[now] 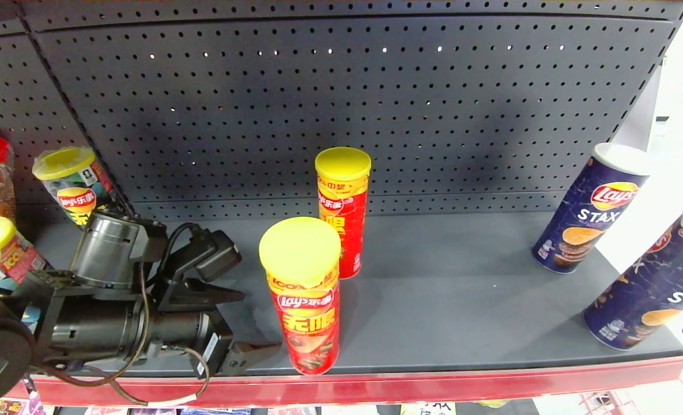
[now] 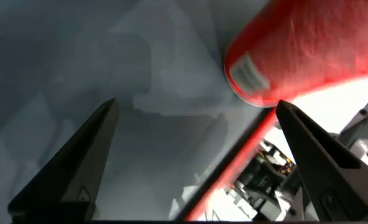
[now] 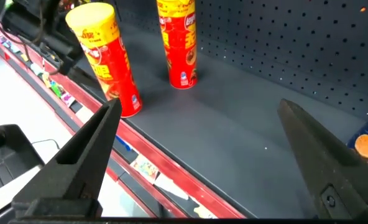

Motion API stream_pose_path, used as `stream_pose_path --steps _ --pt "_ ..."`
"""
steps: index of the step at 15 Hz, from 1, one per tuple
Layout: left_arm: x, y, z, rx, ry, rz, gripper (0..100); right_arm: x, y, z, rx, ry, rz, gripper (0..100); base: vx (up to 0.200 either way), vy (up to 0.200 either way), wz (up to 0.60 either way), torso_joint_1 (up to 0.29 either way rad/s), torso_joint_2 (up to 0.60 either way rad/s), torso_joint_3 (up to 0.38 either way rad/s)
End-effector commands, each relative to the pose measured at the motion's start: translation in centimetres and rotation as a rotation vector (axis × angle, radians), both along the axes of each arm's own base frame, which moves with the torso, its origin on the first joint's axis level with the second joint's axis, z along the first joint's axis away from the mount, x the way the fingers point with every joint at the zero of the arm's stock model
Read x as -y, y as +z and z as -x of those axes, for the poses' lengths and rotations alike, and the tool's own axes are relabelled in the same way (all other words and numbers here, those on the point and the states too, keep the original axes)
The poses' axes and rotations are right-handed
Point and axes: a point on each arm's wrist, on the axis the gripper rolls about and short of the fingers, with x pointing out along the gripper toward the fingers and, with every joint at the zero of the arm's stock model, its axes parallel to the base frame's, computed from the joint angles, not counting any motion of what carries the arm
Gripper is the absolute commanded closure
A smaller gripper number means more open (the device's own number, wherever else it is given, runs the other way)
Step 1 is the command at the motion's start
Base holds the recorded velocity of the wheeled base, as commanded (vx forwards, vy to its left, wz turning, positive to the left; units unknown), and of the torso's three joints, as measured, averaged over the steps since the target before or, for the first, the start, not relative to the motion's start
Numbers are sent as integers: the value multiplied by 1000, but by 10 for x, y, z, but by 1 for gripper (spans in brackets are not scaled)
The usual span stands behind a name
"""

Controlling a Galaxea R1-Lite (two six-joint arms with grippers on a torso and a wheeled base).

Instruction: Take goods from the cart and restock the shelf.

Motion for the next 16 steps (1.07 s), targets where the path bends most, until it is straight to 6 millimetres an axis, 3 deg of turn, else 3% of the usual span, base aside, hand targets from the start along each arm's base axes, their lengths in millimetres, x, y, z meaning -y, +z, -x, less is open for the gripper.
stream_pose_path --steps 1,8,16 --pt "7 -6 -9 -19 -8 -9 0 0 0 -1 -2 -1 2 0 0 0 0 0 0 0" --pt "18 -5 -21 -11 -29 -4 0 0 3 -2 0 -14 -8 0 0 0 0 0 0 0" --pt "19 -3 -18 -8 -33 0 0 -1 1 -3 -10 -12 -3 0 0 0 0 0 0 0"
